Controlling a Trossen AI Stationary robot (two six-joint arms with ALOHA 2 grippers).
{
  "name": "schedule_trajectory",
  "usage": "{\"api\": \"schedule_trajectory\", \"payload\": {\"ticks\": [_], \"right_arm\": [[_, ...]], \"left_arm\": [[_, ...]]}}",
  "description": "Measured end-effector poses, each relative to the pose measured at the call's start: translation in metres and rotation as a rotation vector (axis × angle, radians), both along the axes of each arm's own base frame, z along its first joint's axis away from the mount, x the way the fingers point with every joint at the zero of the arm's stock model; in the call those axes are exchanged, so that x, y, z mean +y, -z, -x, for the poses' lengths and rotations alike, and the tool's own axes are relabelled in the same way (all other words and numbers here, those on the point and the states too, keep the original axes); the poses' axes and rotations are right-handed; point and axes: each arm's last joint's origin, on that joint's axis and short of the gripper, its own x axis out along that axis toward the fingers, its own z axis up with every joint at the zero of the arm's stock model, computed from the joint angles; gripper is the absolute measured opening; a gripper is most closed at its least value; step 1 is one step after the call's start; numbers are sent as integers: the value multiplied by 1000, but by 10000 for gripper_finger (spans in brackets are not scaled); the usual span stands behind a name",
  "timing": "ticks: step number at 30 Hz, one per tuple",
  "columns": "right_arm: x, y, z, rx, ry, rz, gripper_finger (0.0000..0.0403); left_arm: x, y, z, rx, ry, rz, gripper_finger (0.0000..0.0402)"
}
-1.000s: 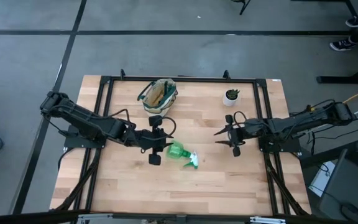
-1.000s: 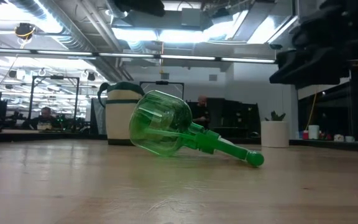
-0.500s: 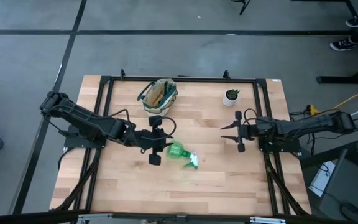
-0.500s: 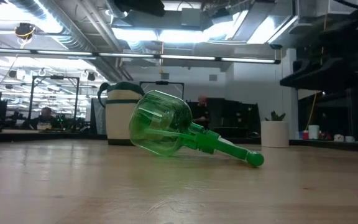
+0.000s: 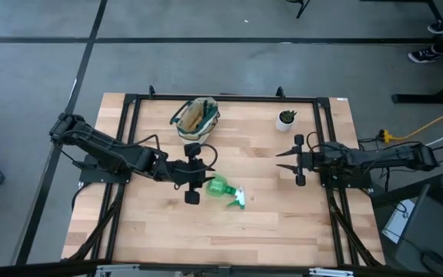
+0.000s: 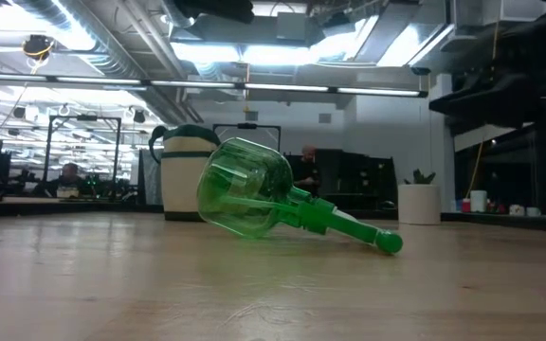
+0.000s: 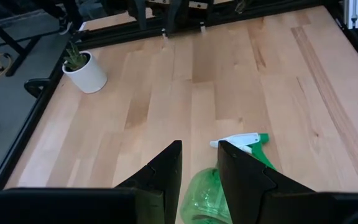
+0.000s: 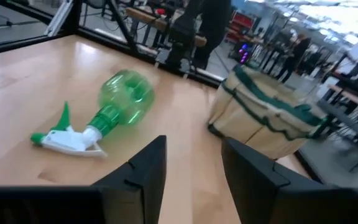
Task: Pick & Place Garden tools in Gardening bag
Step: Put the spray bottle into the gardening bag
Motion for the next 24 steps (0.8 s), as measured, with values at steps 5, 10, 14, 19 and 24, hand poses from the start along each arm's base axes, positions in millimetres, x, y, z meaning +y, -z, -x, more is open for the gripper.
{"api": "schedule_trajectory", "payload": {"ticks": [5,10,14,19,24], "right_arm": [[-4,-4,4,-35,40,13,158],[-6,-2,9,-14,60,13,158],[-7,-1,12,-8,70,14,158],[-7,4,13,44,73,16,158],[-7,5,13,53,71,28,158]], "left_arm": [[0,2,-1,4,0,-1,100],[-1,3,-2,7,-6,3,100],[-1,5,-5,5,-10,7,100],[1,11,-15,-2,19,44,100],[3,22,-28,15,78,99,100]]}}
